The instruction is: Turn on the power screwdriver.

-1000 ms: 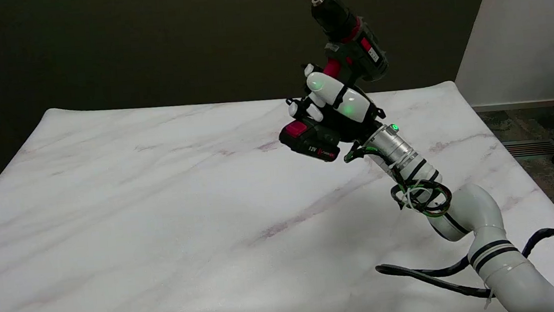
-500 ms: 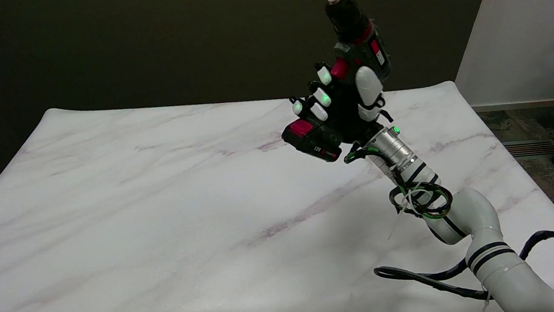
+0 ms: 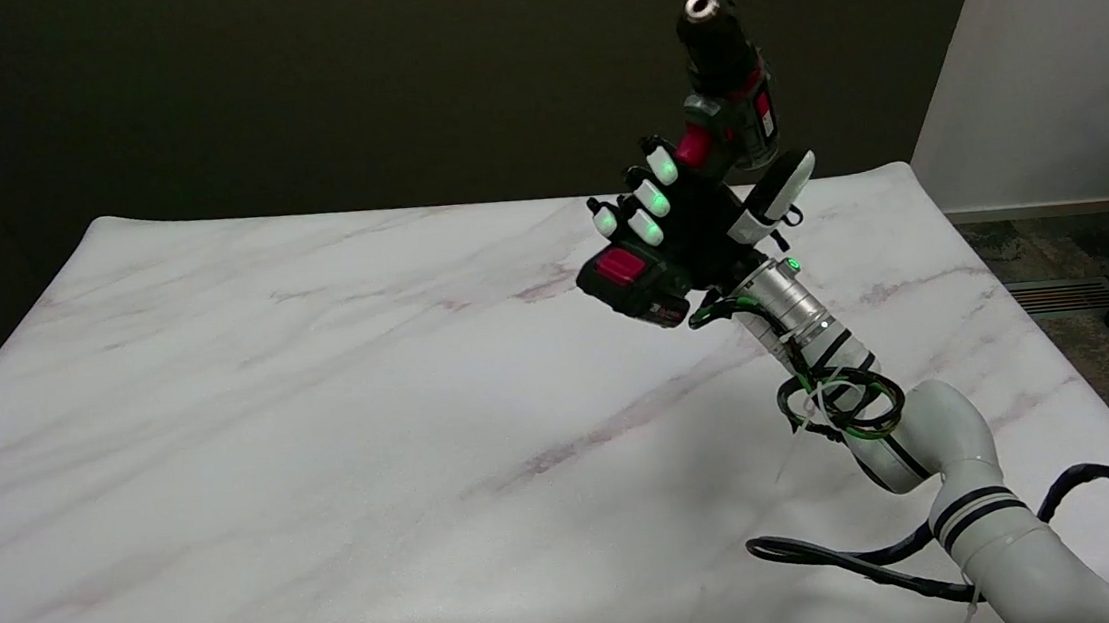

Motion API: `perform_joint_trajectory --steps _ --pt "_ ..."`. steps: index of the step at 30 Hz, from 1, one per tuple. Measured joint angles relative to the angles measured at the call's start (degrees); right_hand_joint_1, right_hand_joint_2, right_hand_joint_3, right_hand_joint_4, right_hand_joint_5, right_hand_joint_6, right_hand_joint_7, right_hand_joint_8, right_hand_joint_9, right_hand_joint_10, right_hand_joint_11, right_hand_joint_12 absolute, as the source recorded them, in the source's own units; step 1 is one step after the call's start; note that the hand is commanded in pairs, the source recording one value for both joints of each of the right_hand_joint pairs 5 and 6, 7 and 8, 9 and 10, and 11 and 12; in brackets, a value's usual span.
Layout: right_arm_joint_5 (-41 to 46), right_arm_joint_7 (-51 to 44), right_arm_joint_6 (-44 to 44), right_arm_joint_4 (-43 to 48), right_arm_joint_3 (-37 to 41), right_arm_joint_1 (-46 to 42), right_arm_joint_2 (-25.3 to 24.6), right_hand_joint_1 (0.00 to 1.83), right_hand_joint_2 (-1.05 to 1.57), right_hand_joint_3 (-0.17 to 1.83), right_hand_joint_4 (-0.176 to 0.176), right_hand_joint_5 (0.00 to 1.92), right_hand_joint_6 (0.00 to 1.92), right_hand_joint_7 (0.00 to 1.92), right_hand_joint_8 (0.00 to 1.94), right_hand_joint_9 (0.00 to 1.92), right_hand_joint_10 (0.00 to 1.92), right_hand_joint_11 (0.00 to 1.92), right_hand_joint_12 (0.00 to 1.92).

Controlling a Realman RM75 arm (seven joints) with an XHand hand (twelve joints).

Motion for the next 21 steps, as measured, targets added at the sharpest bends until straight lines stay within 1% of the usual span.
perform_joint_trajectory --steps 2,3,5,7,9,11,14,18,19,21 --pt "0.18 -0.01 -0.02 -0.12 -0.01 0.00 -0.02 0.98 -0.11 0.23 0.176 1.92 1.92 1.92 1.92 1.92 1.92 1.92 1.92" --pt "0.31 -0.02 -0.02 -0.18 -0.01 0.00 -0.03 0.99 -0.02 0.28 0.176 1.92 1.92 1.92 1.92 1.92 1.92 1.92 1.92" --pt "0.62 -0.02 -0.02 -0.26 -0.02 0.00 -0.06 1.01 0.21 0.38 0.176 1.92 1.92 1.92 1.92 1.92 1.92 1.92 1.92" --pt "0.94 -0.03 -0.02 -0.36 -0.04 -0.01 -0.12 1.01 0.54 0.52 0.176 1.92 1.92 1.92 1.92 1.92 1.92 1.92 1.92" --pt "1.35 -0.04 -0.02 -0.42 -0.06 -0.07 -0.21 1.01 0.74 0.59 0.176 1.92 1.92 1.92 1.92 1.92 1.92 1.92 1.92" --pt "1.66 -0.05 -0.02 -0.49 -0.08 -0.15 -0.30 1.01 0.80 0.62 0.176 1.92 1.92 1.92 1.92 1.92 1.92 1.92 1.92" --pt "2.08 -0.05 -0.03 -0.60 -0.17 -0.26 -0.40 1.00 0.97 0.68 0.176 1.92 1.92 1.92 1.92 1.92 1.92 1.92 1.92" --pt "2.55 -0.05 -0.03 -0.78 -0.29 -0.33 -0.54 0.95 1.33 0.83 0.176 1.92 1.92 1.92 1.92 1.92 1.92 1.92 1.92" --pt "2.64 -0.05 -0.03 -0.83 -0.32 -0.35 -0.56 0.94 1.39 0.83 0.176 1.92 1.92 1.92 1.92 1.92 1.92 1.92 1.92" --pt "2.74 -0.05 -0.03 -0.88 -0.40 -0.40 -0.62 0.87 1.55 0.76 0.176 1.92 1.92 1.92 1.92 1.92 1.92 1.92 1.92"
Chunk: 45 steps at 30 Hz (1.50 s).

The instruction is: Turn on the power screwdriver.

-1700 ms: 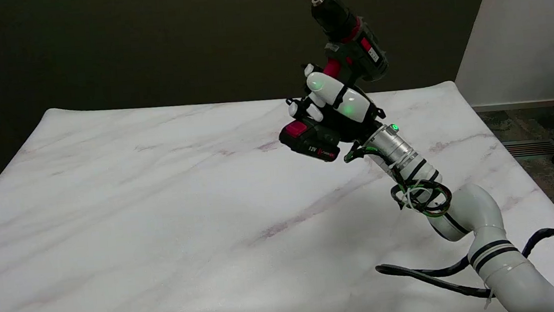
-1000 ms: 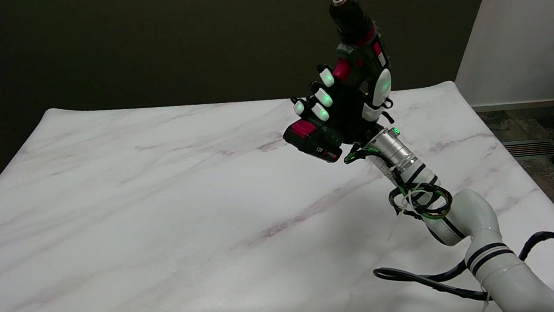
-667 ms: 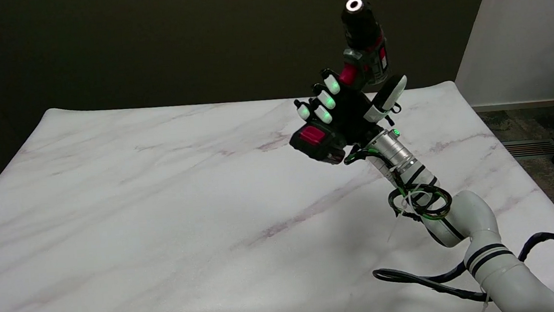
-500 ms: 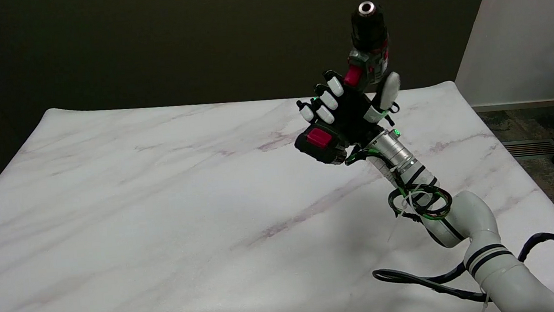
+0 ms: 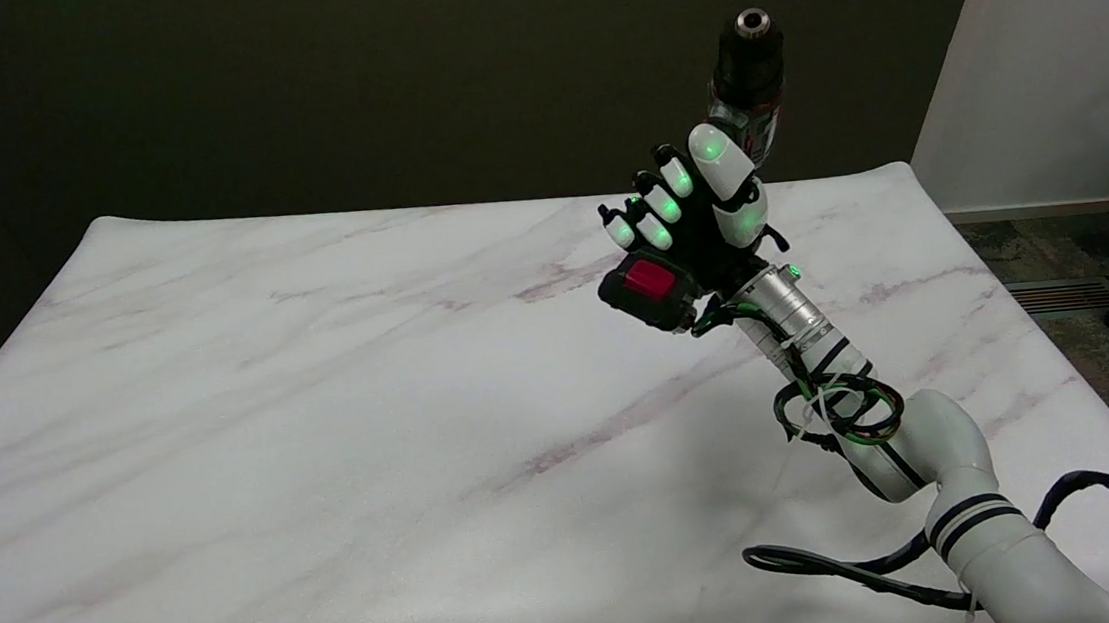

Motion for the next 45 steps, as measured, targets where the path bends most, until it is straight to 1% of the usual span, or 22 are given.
perform_joint_trajectory --steps 2,4,5,6,9,14,18,21,22,23,26,29,32,33,34,35,36,38,40,41,43,45 --pt "0.15 0.00 0.00 -0.06 -0.04 -0.02 -0.04 0.96 1.57 0.73 0.176 1.92 1.92 1.92 1.92 1.92 1.92 1.92 1.92" --pt "0.23 0.00 0.00 -0.14 -0.10 -0.04 -0.08 0.99 1.57 0.75 0.176 1.92 1.92 1.92 1.92 1.92 1.92 1.92 1.92" --pt "0.31 0.00 0.00 -0.16 -0.13 -0.05 -0.09 1.01 1.57 0.76 0.157 1.92 1.92 1.92 1.92 1.92 1.92 1.92 1.92" --pt "0.37 0.00 0.00 -0.17 -0.15 -0.06 -0.11 1.06 1.57 0.78 0.071 1.92 1.92 1.92 1.92 1.92 1.92 1.92 1.92" --pt "0.44 0.00 0.00 -0.22 -0.23 -0.07 -0.14 1.07 1.57 0.80 0.070 1.92 1.92 1.92 1.92 1.92 1.92 1.92 1.92" --pt "0.59 0.00 0.00 -0.32 -0.33 -0.09 -0.19 1.14 1.57 0.96 0.068 1.92 1.92 1.92 1.92 1.92 1.92 1.92 1.92" --pt "0.80 0.00 0.00 -0.40 -0.45 -0.12 -0.20 1.16 1.57 1.06 0.069 1.92 1.92 1.92 1.92 1.92 1.92 1.92 1.92" --pt "1.17 0.00 0.00 -0.49 -0.56 -0.19 -0.20 1.13 1.57 1.05 0.073 1.92 1.92 1.92 1.92 1.92 1.92 1.92 1.92" --pt "1.34 0.00 0.00 -0.56 -0.64 -0.21 -0.21 1.07 1.57 1.00 0.106 1.92 1.92 1.92 1.92 1.92 1.92 1.92 1.92" --pt "1.47 0.00 0.00 -0.63 -0.69 -0.22 -0.21 1.03 1.57 0.98 0.176 1.92 1.92 1.92 1.92 1.92 1.92 1.92 1.92" --pt "1.82 0.01 -0.19 -0.87 -0.78 -0.22 -0.21 0.98 1.57 0.94 0.176 1.92 1.92 1.92 1.92 1.92 1.92 1.92 1.92" --pt "2.05 0.00 -0.49 -1.10 -0.92 -0.22 -0.23 0.99 1.57 0.96 0.176 1.92 1.92 1.92 1.92 1.92 1.92 1.92 1.92" --pt "2.27 0.00 -0.59 -1.27 -1.00 -0.22 -0.24 1.02 1.57 1.05 0.175 1.92 1.92 1.92 1.92 1.92 1.92 1.92 1.92" --pt "2.35 0.00 -0.68 -1.32 -1.03 -0.22 -0.24 1.02 1.57 1.13 0.175 1.92 1.92 1.92 1.92 1.92 1.92 1.92 1.92" --pt "2.40 0.00 -0.69 -1.35 -1.05 -0.21 -0.25 0.96 1.57 1.18 0.176 1.92 1.92 1.92 1.92 1.92 1.92 1.92 1.92" --pt "2.43 0.00 -0.70 -1.39 -1.07 -0.20 -0.25 0.85 1.57 1.16 0.176 1.92 1.92 1.92 1.92 1.92 1.92 1.92 1.92" --pt "2.44 0.00 -0.70 -1.43 -1.10 -0.20 -0.25 0.82 1.48 1.10 0.176 1.92 1.92 1.92 1.92 1.92 1.92 1.92 1.92" --pt "2.55 0.00 -0.70 -1.55 -1.13 -0.19 -0.26 0.90 0.81 0.97 0.176 1.92 1.92 1.92 1.92 1.92 1.92 1.92 1.92" --pt "2.65 0.00 -0.71 -1.61 -1.16 -0.18 -0.26 0.92 0.46 0.83 0.176 1.92 1.92 1.92 1.92 1.92 1.92 1.92 1.92" --pt "2.65 0.00 -0.84 -1.64 -1.17 -0.18 -0.27 0.93 0.24 0.68 0.176 1.92 1.92 1.92 1.92 1.92 1.92 1.92 1.92" --pt "2.67 0.00 -0.98 -1.70 -1.19 -0.16 -0.27 0.95 0.11 0.54 0.176 1.92 1.92 1.92 1.92 1.92 1.92 1.92 1.92" --pt "2.69 0.00 -0.98 -1.76 -1.18 -0.16 -0.28 0.96 0.08 0.51 0.176 1.92 1.92 1.92 1.92 1.92 1.92 1.92 1.92"
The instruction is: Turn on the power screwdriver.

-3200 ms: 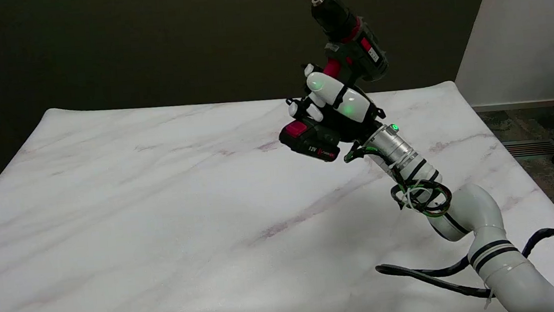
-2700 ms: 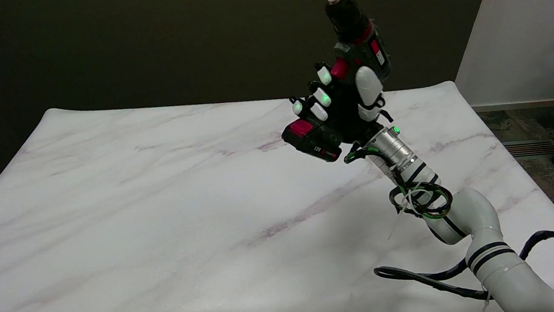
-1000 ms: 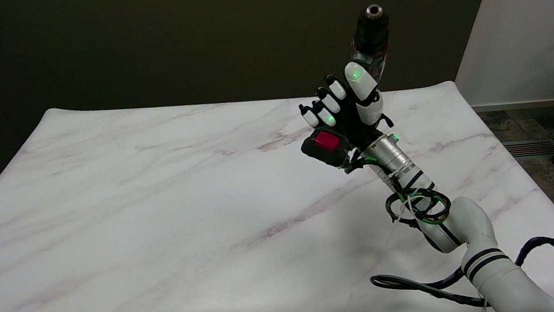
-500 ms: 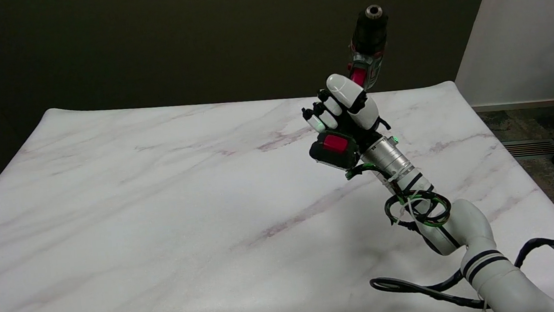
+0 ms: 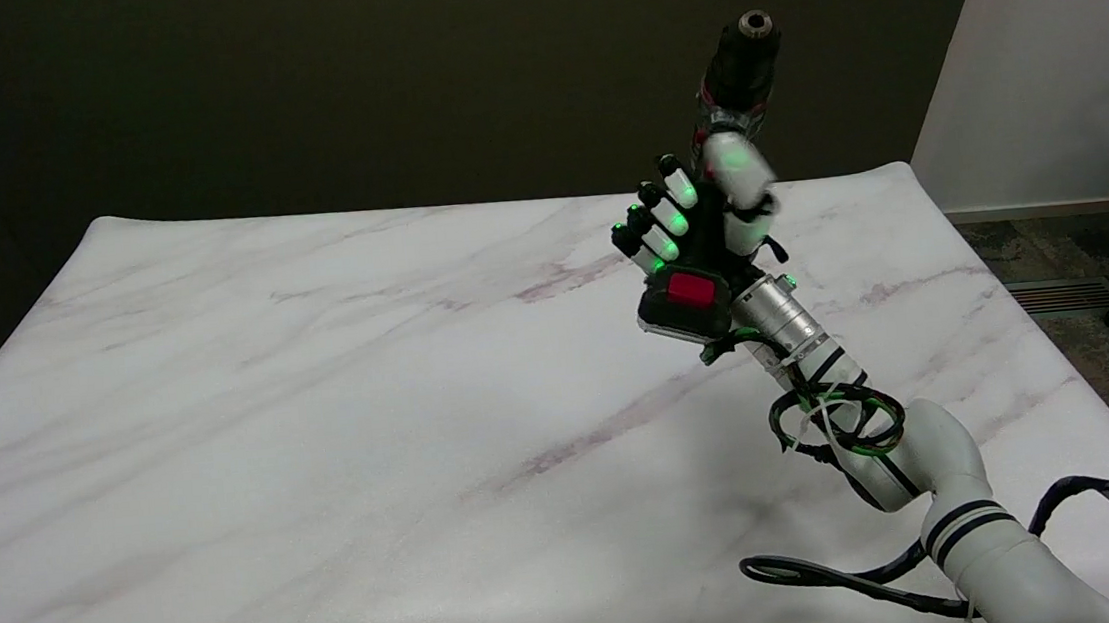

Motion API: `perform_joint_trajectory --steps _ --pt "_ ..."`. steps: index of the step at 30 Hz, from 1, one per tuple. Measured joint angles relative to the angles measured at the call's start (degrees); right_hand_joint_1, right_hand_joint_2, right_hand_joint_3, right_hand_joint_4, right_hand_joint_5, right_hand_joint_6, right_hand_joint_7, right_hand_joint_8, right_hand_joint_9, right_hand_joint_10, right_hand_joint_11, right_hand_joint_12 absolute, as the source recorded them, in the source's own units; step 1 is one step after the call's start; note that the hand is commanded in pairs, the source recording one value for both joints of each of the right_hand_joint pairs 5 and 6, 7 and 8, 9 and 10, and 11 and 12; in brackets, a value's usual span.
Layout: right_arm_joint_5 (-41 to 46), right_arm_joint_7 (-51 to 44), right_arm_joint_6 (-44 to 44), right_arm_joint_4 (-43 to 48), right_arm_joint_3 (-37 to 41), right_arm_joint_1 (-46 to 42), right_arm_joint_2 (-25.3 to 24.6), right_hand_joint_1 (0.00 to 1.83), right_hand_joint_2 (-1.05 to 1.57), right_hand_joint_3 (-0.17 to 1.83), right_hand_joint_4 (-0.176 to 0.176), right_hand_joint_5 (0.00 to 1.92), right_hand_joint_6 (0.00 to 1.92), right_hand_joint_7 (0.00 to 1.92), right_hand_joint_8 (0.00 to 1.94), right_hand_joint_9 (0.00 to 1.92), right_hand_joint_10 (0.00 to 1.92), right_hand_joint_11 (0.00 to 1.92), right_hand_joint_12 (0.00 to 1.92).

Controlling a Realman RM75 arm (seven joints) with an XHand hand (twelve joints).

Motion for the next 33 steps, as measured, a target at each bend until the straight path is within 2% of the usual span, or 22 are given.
perform_joint_trajectory --steps 3,6,8,9,11,12,14,15,18,22,28,33 --pt "0.00 0.00 -0.12 -0.04 0.02 0.02 -0.01 0.99 0.10 0.47 0.176 1.92 1.92 1.92 1.92 1.92 1.92 1.92 1.92" --pt "0.00 -0.02 -0.13 -0.09 0.05 0.05 -0.01 1.00 0.15 0.51 0.176 1.92 1.92 1.92 1.92 1.92 1.92 1.92 1.92" --pt "0.01 -0.02 -0.13 -0.14 0.08 0.06 -0.01 1.00 0.44 0.66 0.176 1.92 1.92 1.92 1.92 1.92 1.92 1.92 1.92" --pt "0.00 -0.03 -0.13 -0.16 0.09 0.06 -0.01 0.98 0.85 0.68 0.176 1.92 1.92 1.92 1.92 1.92 1.92 1.92 1.92" --pt "0.00 -0.03 -0.13 -0.18 0.09 0.07 -0.01 0.95 1.12 0.73 0.176 1.92 1.92 1.92 1.92 1.92 1.92 1.92 1.92" --pt "0.00 -0.04 -0.15 -0.19 0.10 0.09 -0.01 0.93 1.24 0.82 0.176 1.92 1.92 1.92 1.92 1.92 1.92 1.92 1.92" --pt "0.00 -0.04 -0.16 -0.21 0.09 0.10 -0.01 0.85 1.34 0.97 0.176 1.92 1.92 1.92 1.92 1.92 1.92 1.92 1.92" --pt "0.00 -0.05 -0.16 -0.22 0.08 0.11 -0.01 0.87 1.41 1.07 0.176 1.92 1.92 1.92 1.92 1.92 1.92 1.92 1.92" --pt "0.00 -0.05 -0.16 -0.24 0.00 0.13 -0.01 0.83 1.55 1.22 0.176 1.92 1.92 1.92 1.92 1.92 1.92 1.92 1.92" --pt "0.00 -0.07 -0.16 -0.26 -0.06 0.17 -0.01 0.85 1.57 1.31 0.176 1.92 1.92 1.92 1.92 1.92 1.92 1.92 1.92" --pt "0.24 -0.08 -0.16 -0.28 -0.16 0.22 -0.01 1.00 1.57 1.40 0.176 1.92 1.92 1.92 1.92 1.92 1.92 1.92 1.92" --pt "0.39 -0.08 -0.16 -0.33 -0.23 0.24 0.00 1.03 1.57 1.39 0.176 1.92 1.92 1.92 1.92 1.92 1.92 1.92 1.92"
